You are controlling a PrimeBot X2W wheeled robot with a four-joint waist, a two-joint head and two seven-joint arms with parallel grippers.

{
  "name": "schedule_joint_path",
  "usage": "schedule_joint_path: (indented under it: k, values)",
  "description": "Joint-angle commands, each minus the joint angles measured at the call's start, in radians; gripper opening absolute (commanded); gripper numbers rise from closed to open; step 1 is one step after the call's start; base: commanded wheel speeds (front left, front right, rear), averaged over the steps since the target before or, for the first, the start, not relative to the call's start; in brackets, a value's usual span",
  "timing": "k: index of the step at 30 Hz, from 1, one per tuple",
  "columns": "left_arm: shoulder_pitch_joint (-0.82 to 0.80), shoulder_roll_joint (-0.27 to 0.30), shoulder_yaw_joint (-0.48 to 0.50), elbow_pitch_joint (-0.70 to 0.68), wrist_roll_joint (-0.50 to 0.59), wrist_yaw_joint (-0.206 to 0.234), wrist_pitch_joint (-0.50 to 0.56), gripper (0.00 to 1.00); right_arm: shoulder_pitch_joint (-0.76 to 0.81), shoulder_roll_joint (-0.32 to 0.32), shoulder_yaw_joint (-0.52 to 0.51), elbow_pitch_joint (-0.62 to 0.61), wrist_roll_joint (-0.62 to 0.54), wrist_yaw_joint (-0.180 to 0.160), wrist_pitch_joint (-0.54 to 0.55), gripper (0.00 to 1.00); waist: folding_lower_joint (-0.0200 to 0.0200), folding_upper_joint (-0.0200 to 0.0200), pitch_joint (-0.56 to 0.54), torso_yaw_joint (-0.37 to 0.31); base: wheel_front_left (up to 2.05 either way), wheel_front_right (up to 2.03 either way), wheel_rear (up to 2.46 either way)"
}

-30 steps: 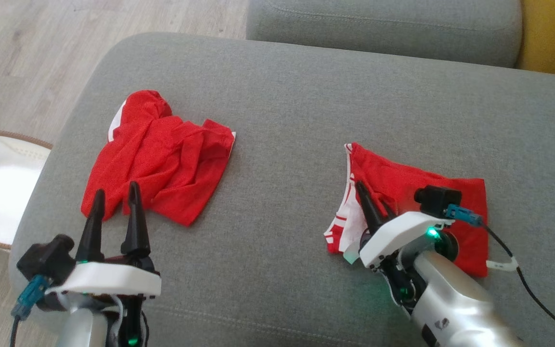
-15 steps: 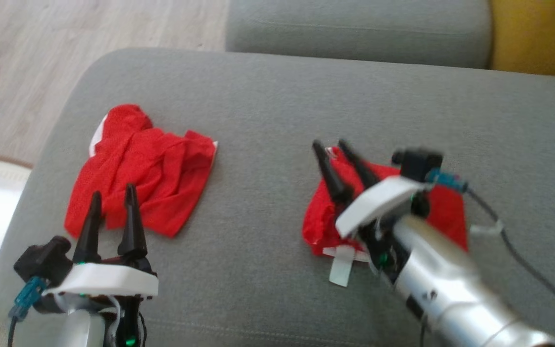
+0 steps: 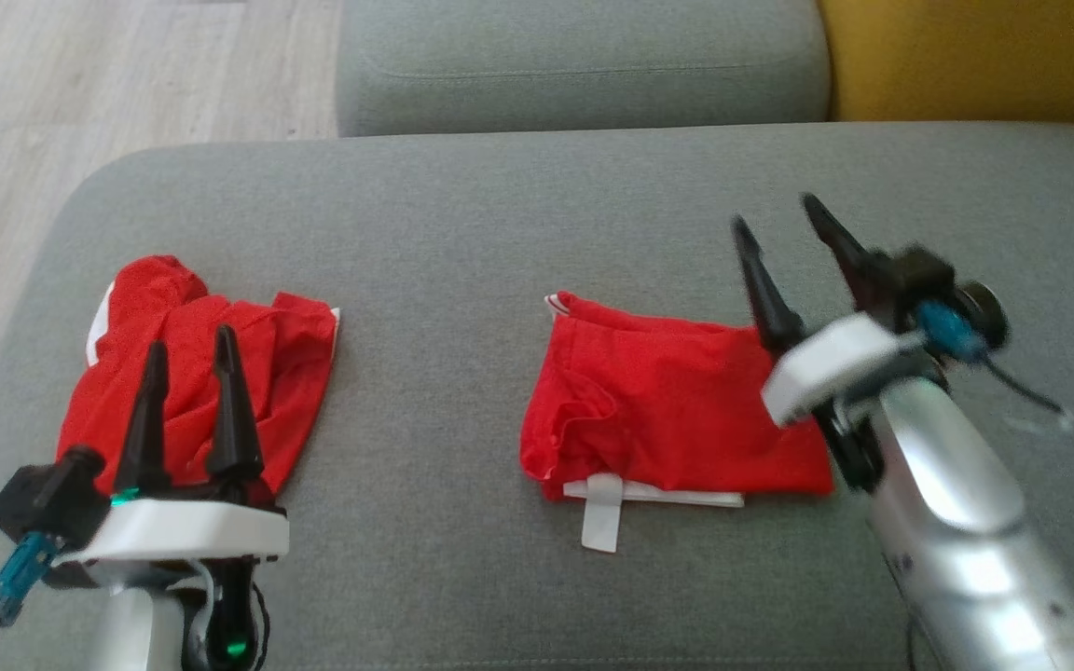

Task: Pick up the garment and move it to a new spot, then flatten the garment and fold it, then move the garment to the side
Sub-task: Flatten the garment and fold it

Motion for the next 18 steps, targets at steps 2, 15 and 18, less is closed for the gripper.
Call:
schedule_joint_path:
  k: [2,15,18]
  values:
    - [-0.029,0.012,0.029,-0.045,0.011,0.006,-0.005,1.0,0.04,0.003,-0.038,-0.082,-0.071,0.003,-0.011,1.0,0.0,-0.0001,0.001,-0.009,0.0,0.0,0.0]
    - [-0.002,0.012,0.023,-0.055,0.085,-0.002,-0.005,1.0,0.314,0.038,-0.248,-0.385,-0.221,0.003,-0.011,1.0,0.0,-0.0001,0.028,-0.038,0.0,0.0,0.0]
    - [0.001,0.012,0.021,-0.058,0.081,-0.001,-0.005,1.0,0.324,0.038,-0.243,-0.398,-0.198,0.003,-0.011,1.0,0.0,-0.0001,0.034,-0.038,0.0,0.0,0.0]
